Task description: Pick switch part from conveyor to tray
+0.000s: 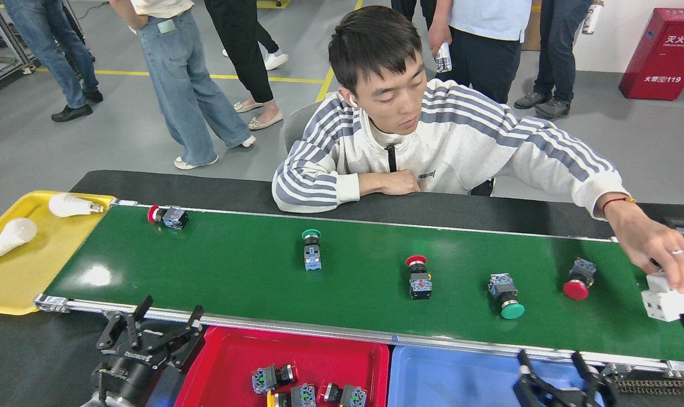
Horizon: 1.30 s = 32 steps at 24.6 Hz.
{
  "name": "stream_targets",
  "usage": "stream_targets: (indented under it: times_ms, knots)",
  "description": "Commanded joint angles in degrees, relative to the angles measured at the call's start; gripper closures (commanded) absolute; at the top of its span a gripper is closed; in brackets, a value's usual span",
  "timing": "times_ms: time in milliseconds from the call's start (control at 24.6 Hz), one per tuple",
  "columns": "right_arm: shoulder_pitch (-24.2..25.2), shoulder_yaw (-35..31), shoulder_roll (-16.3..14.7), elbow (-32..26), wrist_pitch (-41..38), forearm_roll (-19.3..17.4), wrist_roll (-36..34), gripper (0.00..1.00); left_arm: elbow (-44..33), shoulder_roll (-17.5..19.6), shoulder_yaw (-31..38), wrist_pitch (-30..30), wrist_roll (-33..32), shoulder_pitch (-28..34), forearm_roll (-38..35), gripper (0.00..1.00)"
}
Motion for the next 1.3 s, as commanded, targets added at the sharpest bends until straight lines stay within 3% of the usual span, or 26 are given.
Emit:
stream_targets:
  times_ms: [0,203,325,447,568,812,853,893,974,1015,1055,1177,1218,1258]
  knots:
    - [-0.5,-0.9,0.0,-0.5,0.2,-0.2,-0.9,0.00,-0.1,-0.3,-2.1,1.0,-2.9,-1.7,-0.1,0.00]
    - [-2.0,0.5,0.0,-0.6,0.2,0.8,-0.6,0.00,6.8,-4.3,-4.1,1.8,-8.6,-9.6,-0.2,0.00]
    - [-6.3,7.6,0.0,0.3,0.7,4.7,0.2,0.00,12.9,-4.7,-4.4,2.7,-8.6,-14.6,-0.2,0.00]
    - [-12.0,15.3,-0.2,4.2,6.2,7.7,2.9,0.00,15.6,-4.7,-4.4,2.8,-8.6,-16.5,-0.2,0.00]
    - [-19.9,23.8,-0.7,11.8,12.2,7.8,6.3,0.00,17.7,-4.7,-4.3,3.0,-8.6,-17.8,-0.2,0.00]
    - [-33.1,34.6,-0.2,27.0,22.1,7.5,6.4,0.02,25.1,-4.9,-5.1,5.7,-8.5,-21.9,-0.2,0.00]
    - [-33.9,35.2,-0.2,28.3,22.9,7.4,6.4,0.06,26.1,-4.9,-5.1,6.3,-8.4,-22.7,-0.2,0.00]
    - [-34.8,35.9,-0.2,29.4,23.3,7.3,6.3,0.24,27.8,-4.8,-5.2,7.5,-8.2,-23.6,-0.2,0.00]
    - [-35.3,37.1,-0.8,29.4,23.0,7.4,6.3,0.70,30.5,-4.8,-5.2,10.0,-8.0,-25.4,-0.2,0.01]
    - [-35.3,37.7,-1.0,29.4,22.8,7.4,6.2,0.81,31.7,-4.8,-5.2,11.5,-7.9,-26.1,-0.2,0.04]
    - [-35.3,38.0,-1.2,29.4,22.8,7.3,6.2,0.87,32.6,-4.8,-5.2,12.8,-7.7,-26.7,-0.2,0.07]
    - [-35.3,38.5,-1.2,29.0,22.8,7.3,6.1,0.92,34.1,-4.8,-5.2,14.3,-7.2,-27.4,-0.2,0.19]
    - [-35.3,39.0,-1.2,28.5,22.7,7.3,6.0,0.93,34.3,-4.8,-5.2,14.4,-7.2,-27.4,-0.1,0.29]
    - [-34.9,39.7,-1.3,26.9,22.1,7.3,5.9,0.93,34.7,-4.7,-4.8,14.6,-7.2,-27.4,-0.1,0.46]
